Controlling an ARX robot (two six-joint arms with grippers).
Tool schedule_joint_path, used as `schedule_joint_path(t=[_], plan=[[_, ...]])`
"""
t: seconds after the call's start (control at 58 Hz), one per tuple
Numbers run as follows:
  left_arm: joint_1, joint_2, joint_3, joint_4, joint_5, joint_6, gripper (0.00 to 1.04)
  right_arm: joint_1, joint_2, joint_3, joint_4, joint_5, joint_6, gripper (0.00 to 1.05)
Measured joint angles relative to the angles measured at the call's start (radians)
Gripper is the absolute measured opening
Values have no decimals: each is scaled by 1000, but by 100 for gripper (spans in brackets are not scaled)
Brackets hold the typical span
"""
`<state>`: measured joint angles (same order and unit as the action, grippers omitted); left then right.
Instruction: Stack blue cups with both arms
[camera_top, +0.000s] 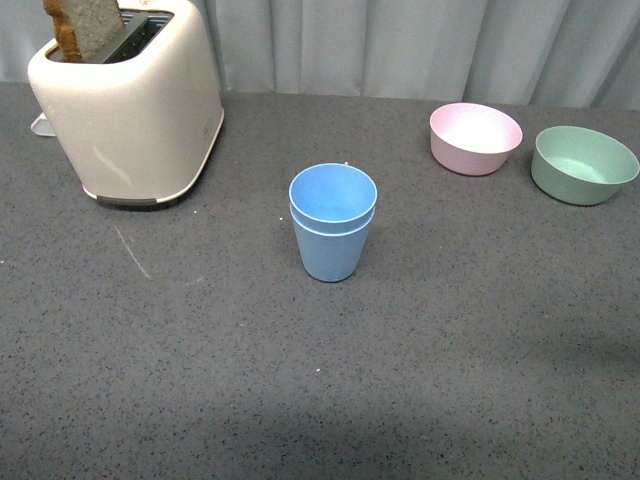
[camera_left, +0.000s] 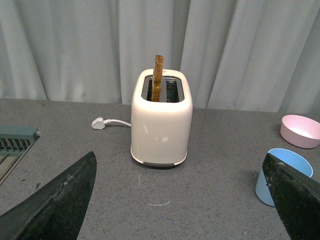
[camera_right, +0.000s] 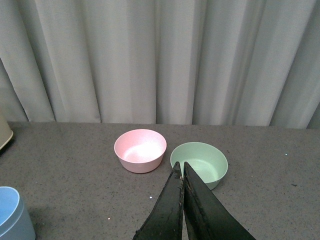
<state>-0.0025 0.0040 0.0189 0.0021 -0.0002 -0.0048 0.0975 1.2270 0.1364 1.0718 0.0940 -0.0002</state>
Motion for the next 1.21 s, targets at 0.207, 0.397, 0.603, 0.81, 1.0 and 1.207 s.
schedule_joint_path(t=[0.207,0.397,0.603,0.81,1.0,1.207], plan=[[0,0,0,0,0,0,98,-86,-208,-72,-135,-85,0,1],[0,0,0,0,0,0,98,-95,-356,-104,-249,-92,0,1],[0,0,0,0,0,0,98,-95,-513,-125,-383,-92,0,1],[0,0,0,0,0,0,98,-95,-647,-133,-502,-92,0,1],[0,0,0,0,0,0,98,-95,-769,-134,-615,-92,0,1],[0,0,0,0,0,0,98,-95,-862,-134,-706,-92,0,1]])
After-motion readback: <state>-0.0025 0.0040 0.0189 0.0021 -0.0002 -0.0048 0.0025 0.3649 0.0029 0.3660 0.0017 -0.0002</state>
